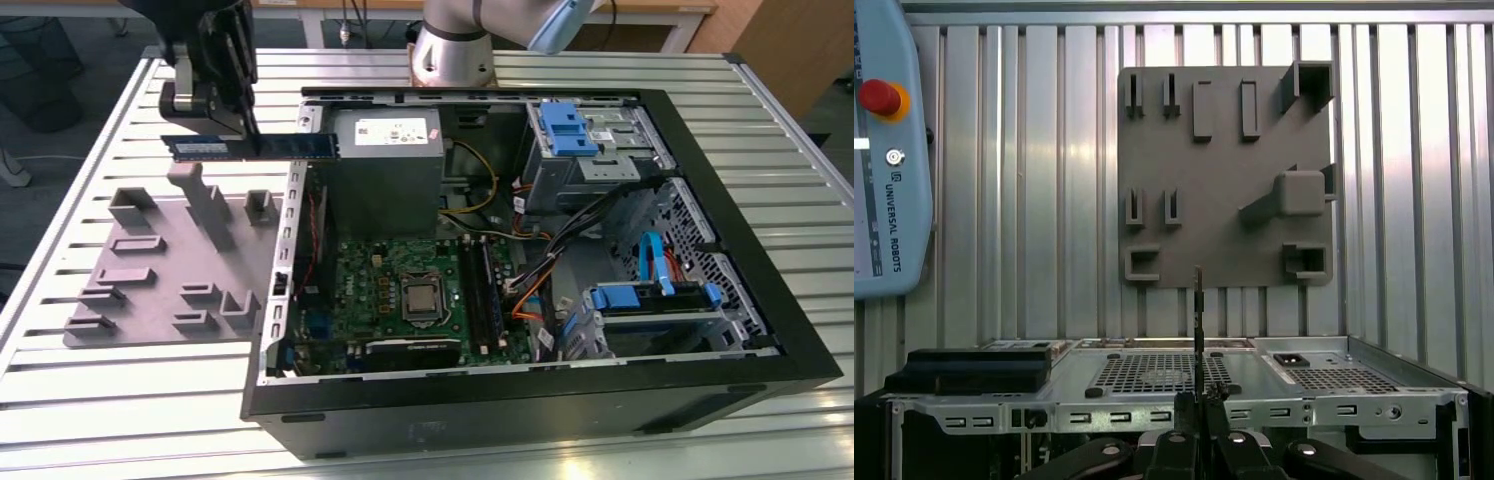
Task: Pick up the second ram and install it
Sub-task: 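Pick up the second ram and move it above second insertion slot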
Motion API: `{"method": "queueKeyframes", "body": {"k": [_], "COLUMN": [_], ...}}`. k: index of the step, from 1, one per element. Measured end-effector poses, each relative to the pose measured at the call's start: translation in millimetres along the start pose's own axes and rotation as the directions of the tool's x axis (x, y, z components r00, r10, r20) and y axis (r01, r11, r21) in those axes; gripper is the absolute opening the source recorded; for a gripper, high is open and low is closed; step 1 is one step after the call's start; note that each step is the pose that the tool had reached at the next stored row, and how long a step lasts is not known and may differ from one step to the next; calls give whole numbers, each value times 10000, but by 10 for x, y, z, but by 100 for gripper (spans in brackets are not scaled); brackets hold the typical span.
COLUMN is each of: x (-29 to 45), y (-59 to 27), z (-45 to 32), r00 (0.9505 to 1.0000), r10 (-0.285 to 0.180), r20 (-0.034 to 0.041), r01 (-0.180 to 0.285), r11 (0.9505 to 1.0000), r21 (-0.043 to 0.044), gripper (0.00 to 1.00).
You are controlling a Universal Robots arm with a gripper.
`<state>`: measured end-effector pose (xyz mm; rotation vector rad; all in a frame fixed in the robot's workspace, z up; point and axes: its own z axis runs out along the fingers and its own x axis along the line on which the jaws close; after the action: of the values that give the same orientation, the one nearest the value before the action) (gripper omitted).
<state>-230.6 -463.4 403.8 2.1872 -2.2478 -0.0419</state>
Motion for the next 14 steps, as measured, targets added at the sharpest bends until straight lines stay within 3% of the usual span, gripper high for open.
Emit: {"method": "queueKeyframes", "body": {"k": [14], "x": [-2], "y": [-62], "z": [-1], "r00": [10000], "r10": [0], "r20": [0], "r01": [0], "r11": [10000], "r21": [0], "gripper": [14]}}
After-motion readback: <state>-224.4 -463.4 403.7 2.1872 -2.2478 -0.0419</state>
